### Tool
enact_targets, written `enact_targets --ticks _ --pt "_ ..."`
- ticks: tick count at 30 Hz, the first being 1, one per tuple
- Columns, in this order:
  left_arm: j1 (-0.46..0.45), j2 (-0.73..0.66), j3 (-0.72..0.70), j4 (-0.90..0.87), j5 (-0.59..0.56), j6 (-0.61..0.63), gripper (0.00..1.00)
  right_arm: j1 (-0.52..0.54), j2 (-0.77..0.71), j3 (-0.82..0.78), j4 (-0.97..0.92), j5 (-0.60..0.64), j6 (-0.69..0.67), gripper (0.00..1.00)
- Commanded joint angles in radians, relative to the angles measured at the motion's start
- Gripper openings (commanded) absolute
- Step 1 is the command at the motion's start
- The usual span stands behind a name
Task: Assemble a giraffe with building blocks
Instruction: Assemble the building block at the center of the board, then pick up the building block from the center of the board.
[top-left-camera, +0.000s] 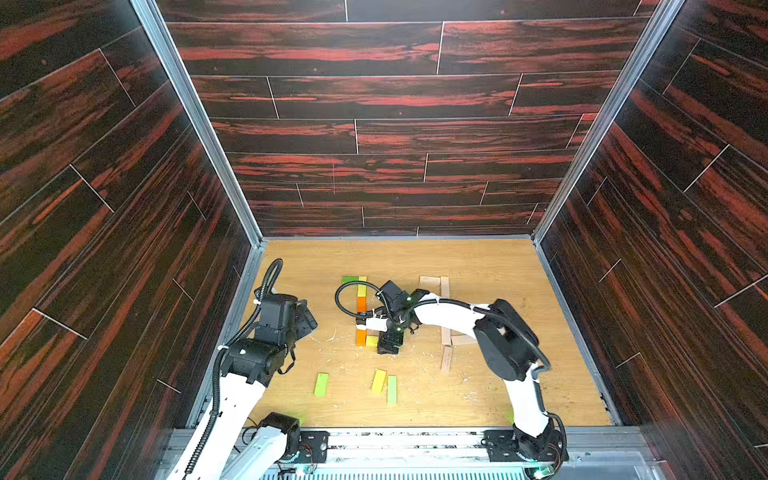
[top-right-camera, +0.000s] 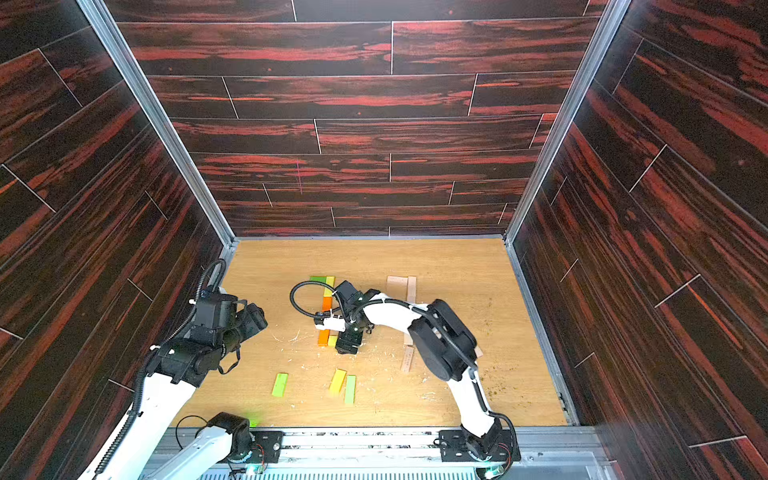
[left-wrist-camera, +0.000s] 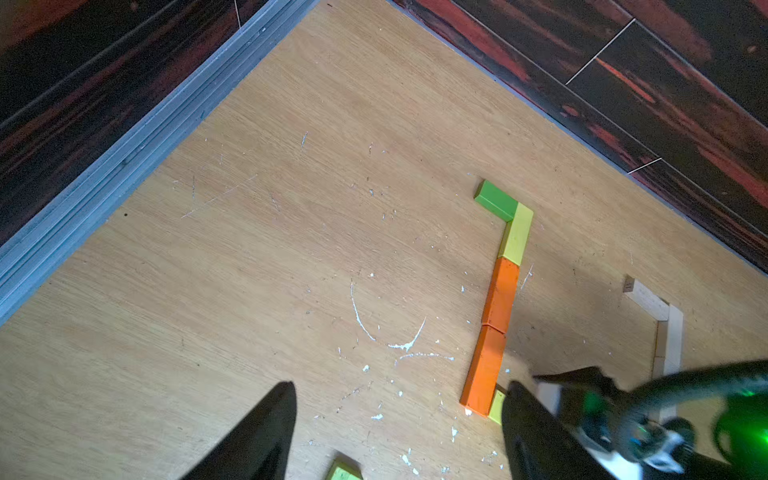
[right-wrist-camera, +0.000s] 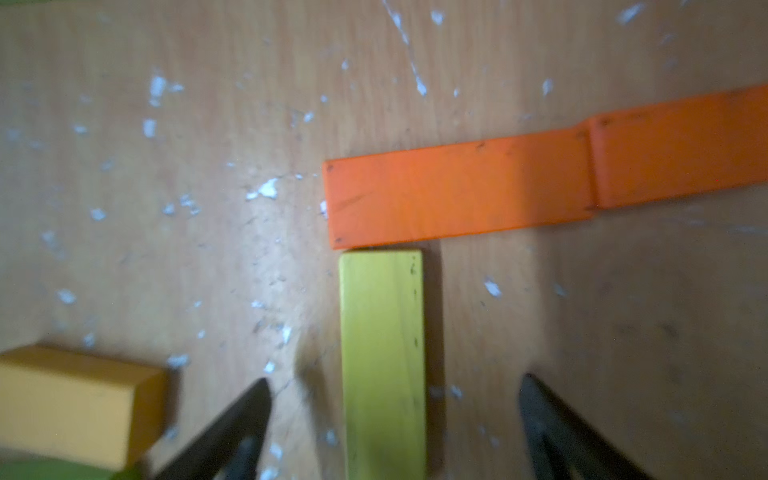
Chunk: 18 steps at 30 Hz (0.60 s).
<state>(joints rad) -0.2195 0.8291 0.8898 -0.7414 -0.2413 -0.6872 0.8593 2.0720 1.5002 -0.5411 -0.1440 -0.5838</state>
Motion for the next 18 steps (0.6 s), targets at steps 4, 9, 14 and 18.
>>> enact_targets --ticks 4,9,14,18 --pt "0.006 -0.021 0.039 -0.021 0.008 0.001 0.80 0.007 -0.233 -0.060 0.059 0.012 0.077 0.97" --pt "0.006 -0.032 0.035 -0.020 0.009 -0.006 0.80 0.009 -0.371 -0.110 0.086 0.083 0.182 0.97" --pt "0.006 -0.049 0.023 -0.021 0.005 -0.009 0.80 0.009 -0.485 -0.161 0.100 0.178 0.364 0.99" --pt "0.005 -0.067 0.005 -0.022 0.001 -0.014 0.80 0.013 -0.496 -0.129 0.002 0.222 0.590 0.98"
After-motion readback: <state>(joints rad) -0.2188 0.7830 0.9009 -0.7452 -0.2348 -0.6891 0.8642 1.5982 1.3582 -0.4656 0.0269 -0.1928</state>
